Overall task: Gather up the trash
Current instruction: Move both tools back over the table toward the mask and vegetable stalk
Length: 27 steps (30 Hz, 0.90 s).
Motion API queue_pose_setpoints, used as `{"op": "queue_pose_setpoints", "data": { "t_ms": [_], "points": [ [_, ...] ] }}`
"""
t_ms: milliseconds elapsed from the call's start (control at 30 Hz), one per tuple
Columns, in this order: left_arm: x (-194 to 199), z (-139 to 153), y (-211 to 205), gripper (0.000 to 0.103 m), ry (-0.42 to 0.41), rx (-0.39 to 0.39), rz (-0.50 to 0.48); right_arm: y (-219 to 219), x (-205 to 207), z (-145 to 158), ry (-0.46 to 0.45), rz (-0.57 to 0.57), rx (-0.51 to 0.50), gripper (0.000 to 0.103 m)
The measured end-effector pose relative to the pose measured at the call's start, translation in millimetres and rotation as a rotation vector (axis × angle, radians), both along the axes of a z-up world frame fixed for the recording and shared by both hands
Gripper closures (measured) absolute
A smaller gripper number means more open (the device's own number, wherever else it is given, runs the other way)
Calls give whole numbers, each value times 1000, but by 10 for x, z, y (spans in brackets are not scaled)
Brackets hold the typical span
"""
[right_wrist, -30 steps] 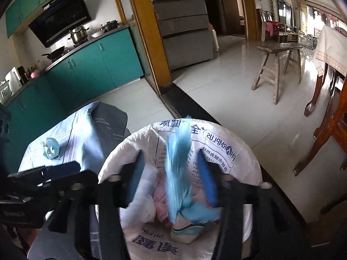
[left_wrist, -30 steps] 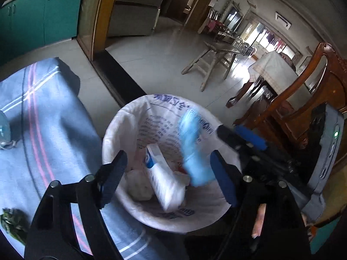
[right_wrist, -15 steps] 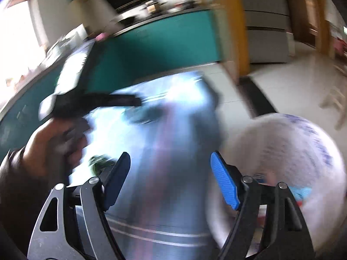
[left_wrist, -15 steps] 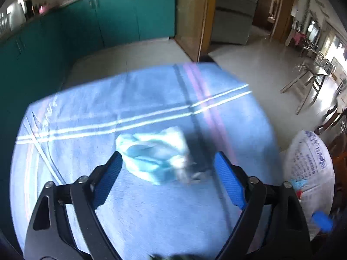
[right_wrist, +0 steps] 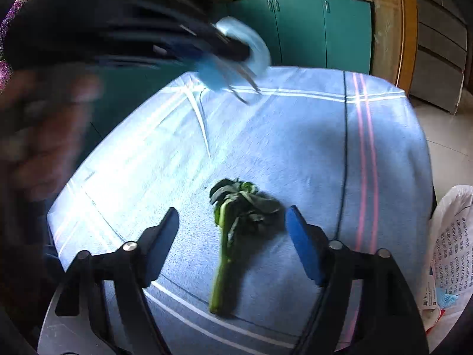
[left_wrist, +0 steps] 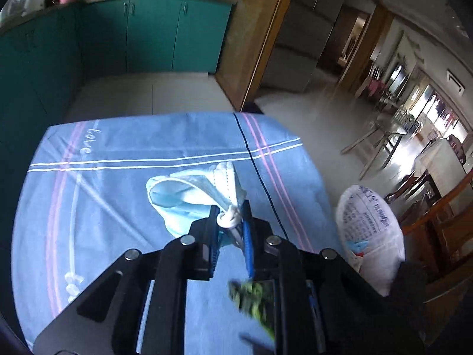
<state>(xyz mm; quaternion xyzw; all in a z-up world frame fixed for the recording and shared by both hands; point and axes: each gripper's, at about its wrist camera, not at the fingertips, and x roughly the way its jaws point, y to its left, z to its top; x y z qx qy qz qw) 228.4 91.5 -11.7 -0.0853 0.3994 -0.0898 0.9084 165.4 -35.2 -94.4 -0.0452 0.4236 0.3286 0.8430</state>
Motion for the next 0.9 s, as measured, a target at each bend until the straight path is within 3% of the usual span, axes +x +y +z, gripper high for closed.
{"op": "queue_pose_setpoints", "data": {
  "t_ms": [67, 133, 200, 267, 333, 633, 833, 900],
  "points": [
    [-188, 86, 92, 87, -48, 16, 19, 24, -16, -25, 3, 2, -9, 48],
    [-353, 126, 216, 87, -84, 13, 42, 98, -31, -64, -1, -3, -38, 53],
    [-411, 90, 293, 87, -81, -23, 50, 126, -61, -61, -28, -12, -63, 60],
    [-454, 34, 317, 87, -63, -46, 38, 102, -68, -68, -16, -15, -47, 80],
    [-467, -21, 282, 87, -46, -45, 20, 46, -73, -80, -9, -25, -32, 84],
    [-625, -166, 60, 87, -1, 33, -73, -388, -55, 50, -43, -103, 8, 85],
    [-569, -349, -8, 86, 80, 52, -89, -668, 13, 85, -29, -169, 38, 85],
    [-556, -388, -19, 81, 92, 69, -79, -696, 22, 79, -20, -176, 44, 85]
  ]
}}
